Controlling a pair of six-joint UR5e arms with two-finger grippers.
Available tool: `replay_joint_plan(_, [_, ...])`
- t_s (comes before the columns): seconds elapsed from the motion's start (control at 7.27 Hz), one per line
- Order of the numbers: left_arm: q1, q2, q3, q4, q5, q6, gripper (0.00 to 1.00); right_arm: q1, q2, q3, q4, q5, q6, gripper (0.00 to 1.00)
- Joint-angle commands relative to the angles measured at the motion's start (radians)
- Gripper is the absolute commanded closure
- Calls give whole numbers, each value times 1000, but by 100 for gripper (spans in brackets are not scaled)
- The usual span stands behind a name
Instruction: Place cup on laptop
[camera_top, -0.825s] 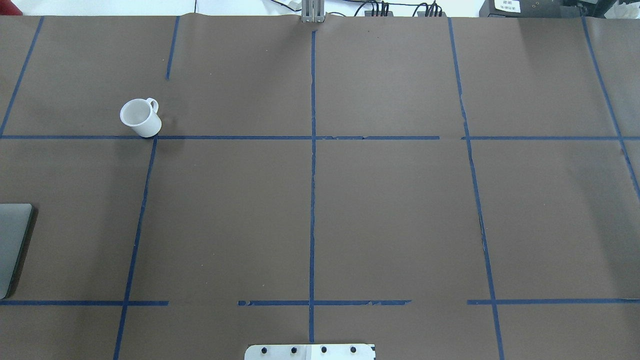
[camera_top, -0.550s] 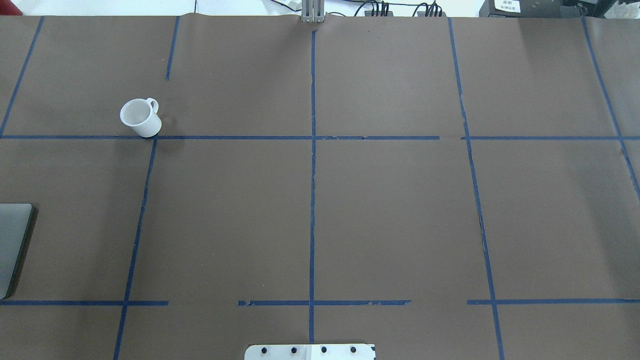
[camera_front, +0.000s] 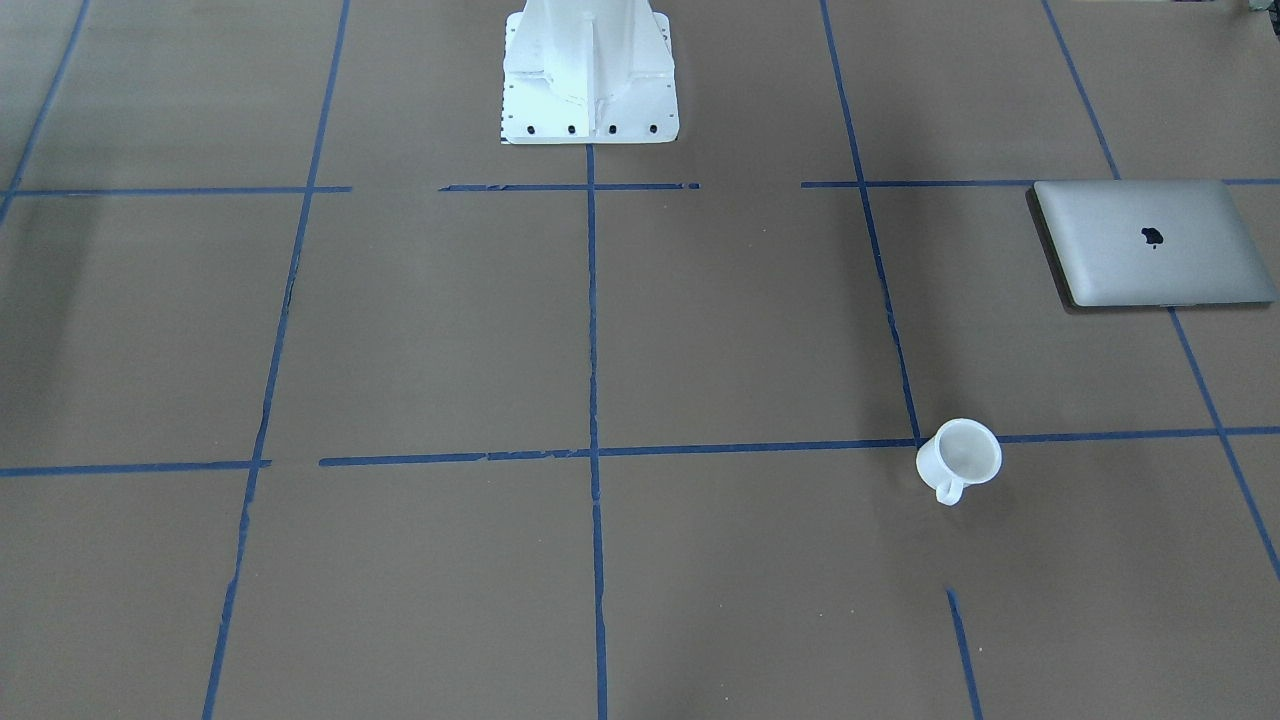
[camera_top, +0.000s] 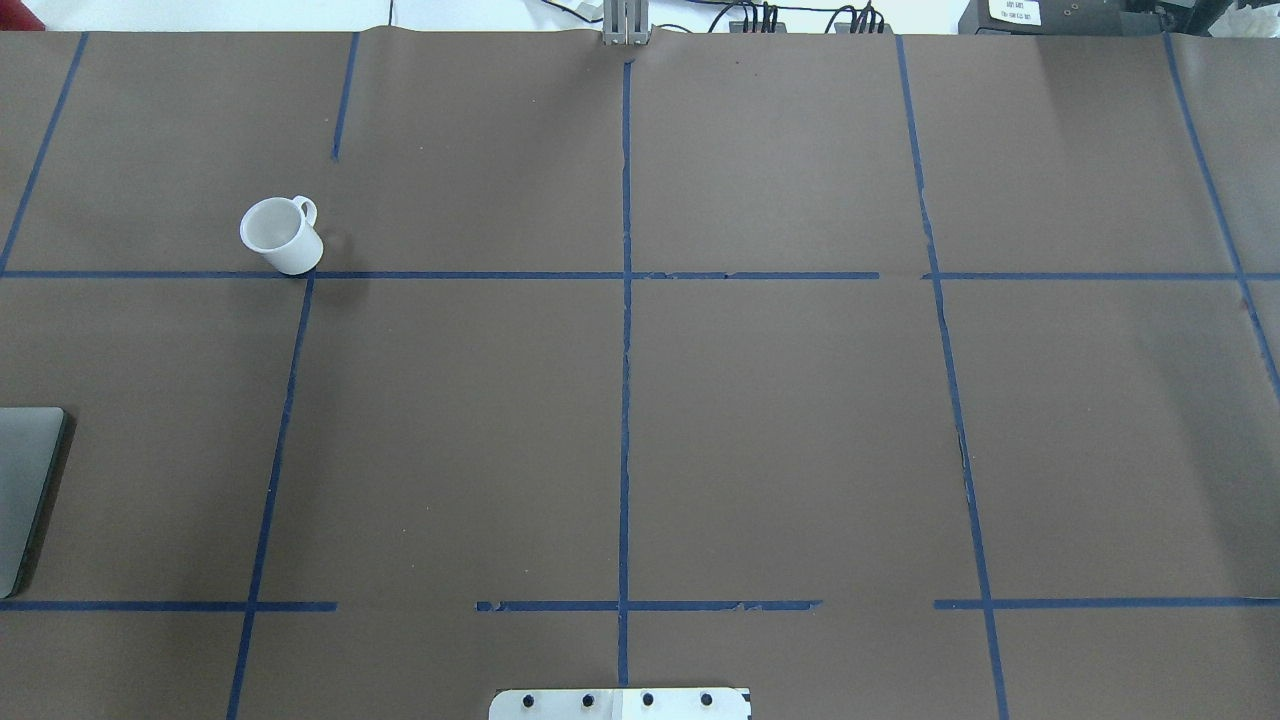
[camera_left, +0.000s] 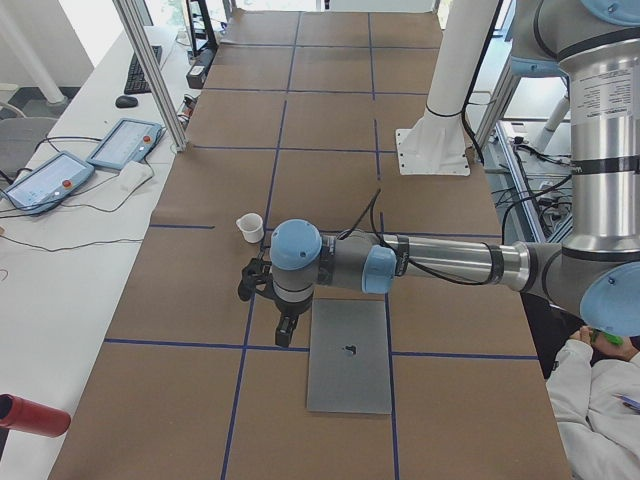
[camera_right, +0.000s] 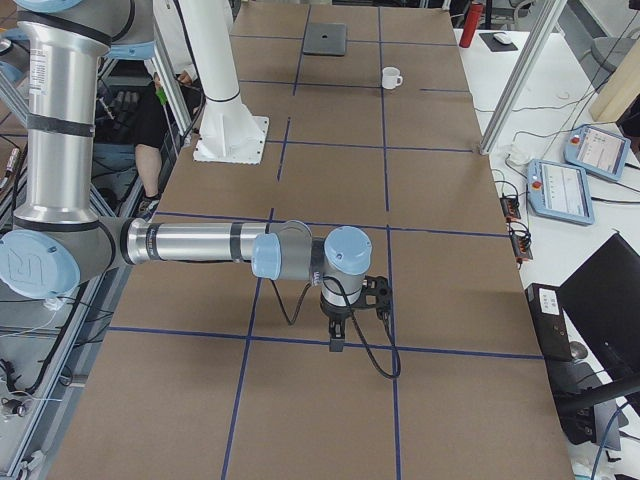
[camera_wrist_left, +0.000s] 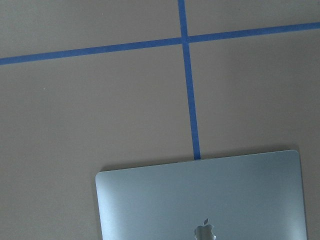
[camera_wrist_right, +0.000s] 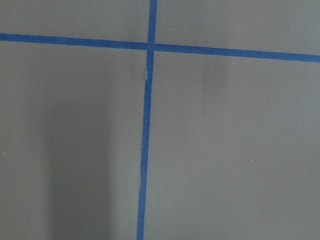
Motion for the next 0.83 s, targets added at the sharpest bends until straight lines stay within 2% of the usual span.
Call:
replay_joint_plan(0.0, [105, -124, 13, -48, 3, -133, 0, 0, 0, 0, 0, 0, -1, 0])
replay_joint_plan(0.28, [240, -310, 111, -48, 11, -317, 0, 0, 0, 0, 0, -2, 0, 0])
replay_joint_plan(0.55, [361, -529, 290, -58, 9, -487, 0, 0, 0, 0, 0, 0, 0, 0])
replay_joint_plan(0.69, [414, -605, 364, -66, 17, -565, 0, 0, 0, 0, 0, 0, 0, 0])
